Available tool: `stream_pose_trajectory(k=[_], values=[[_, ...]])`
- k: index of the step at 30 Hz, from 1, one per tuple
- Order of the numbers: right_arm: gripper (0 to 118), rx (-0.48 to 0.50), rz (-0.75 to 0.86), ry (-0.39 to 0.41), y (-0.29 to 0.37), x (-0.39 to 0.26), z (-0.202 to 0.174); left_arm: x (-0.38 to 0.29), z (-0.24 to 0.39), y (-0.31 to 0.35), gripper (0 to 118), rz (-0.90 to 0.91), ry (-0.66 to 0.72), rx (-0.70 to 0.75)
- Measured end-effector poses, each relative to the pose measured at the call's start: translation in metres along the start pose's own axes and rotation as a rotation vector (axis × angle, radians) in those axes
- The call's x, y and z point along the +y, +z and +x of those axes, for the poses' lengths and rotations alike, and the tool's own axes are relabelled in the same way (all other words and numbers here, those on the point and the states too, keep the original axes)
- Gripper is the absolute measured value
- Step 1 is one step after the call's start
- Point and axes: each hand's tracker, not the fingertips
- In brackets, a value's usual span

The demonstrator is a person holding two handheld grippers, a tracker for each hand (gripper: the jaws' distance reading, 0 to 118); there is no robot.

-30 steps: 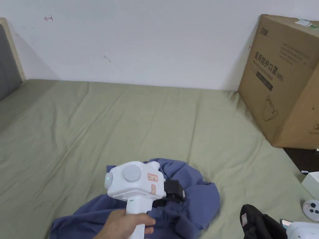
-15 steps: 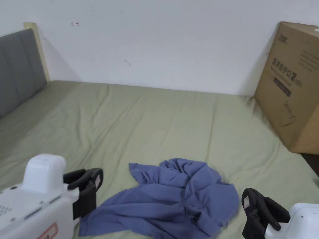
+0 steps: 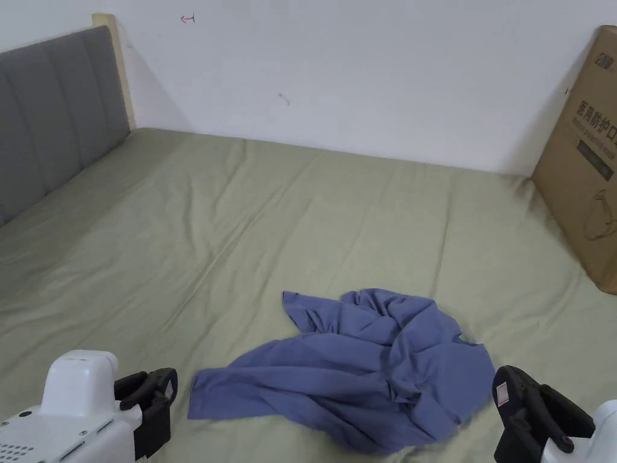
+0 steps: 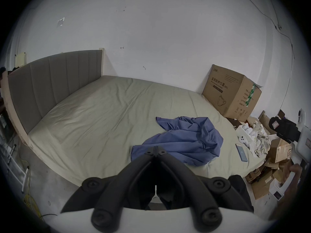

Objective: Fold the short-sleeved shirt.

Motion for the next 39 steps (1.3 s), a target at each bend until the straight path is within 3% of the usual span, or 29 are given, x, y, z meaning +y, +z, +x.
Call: stream_pose_trajectory(k=[4,6,8,9,10,11,14,18,19,21,25,30,39], values=[[0,-0.004,-0.007,-0.011,-0.004,0.000,0.003,0.003,-0.003,-0.032,1,-0.006,-0.020,0.029],[0,-0.001,-0.018,-0.016,-0.007,-0.001,0.004,0.003,-0.010,-0.059,34,-0.045,0.001,0.051],[0,0.001,-0.023,-0.019,-0.009,-0.001,0.005,0.001,-0.022,-0.096,54,-0.169,0.068,0.051],[0,0.003,-0.027,-0.020,-0.010,-0.001,0.005,-0.008,-0.031,-0.113,75,-0.212,0.119,0.031],[0,0.004,-0.029,-0.019,-0.010,-0.002,0.005,-0.016,-0.036,-0.127,76,-0.213,0.147,0.018],[0,0.004,-0.031,-0.018,-0.012,-0.002,0.005,-0.020,-0.040,-0.145,73,-0.280,0.177,0.052],[0,0.002,-0.039,-0.019,-0.017,-0.003,0.007,-0.037,-0.040,-0.182,73,-0.355,0.096,0.133],[0,-0.012,-0.063,-0.022,-0.025,-0.007,0.011,-0.050,-0.028,-0.215,68,-0.436,0.059,0.119],[0,-0.019,-0.071,-0.022,-0.027,-0.008,0.013,-0.052,-0.024,-0.219,60,-0.448,0.072,0.098],[0,-0.029,-0.079,-0.026,-0.029,-0.010,0.016,-0.058,-0.013,-0.221,22,-0.462,0.093,0.088],[0,-0.049,-0.089,-0.021,-0.029,-0.010,0.022,-0.078,0.002,-0.235,4,-0.492,0.032,0.138],[0,-0.077,-0.089,-0.019,-0.027,-0.008,0.030,-0.070,-0.011,-0.225,0,-0.463,0.136,0.107],[0,-0.068,-0.102,-0.005,-0.043,-0.004,0.031,-0.062,-0.019,-0.197,0,-0.420,0.167,0.067]])
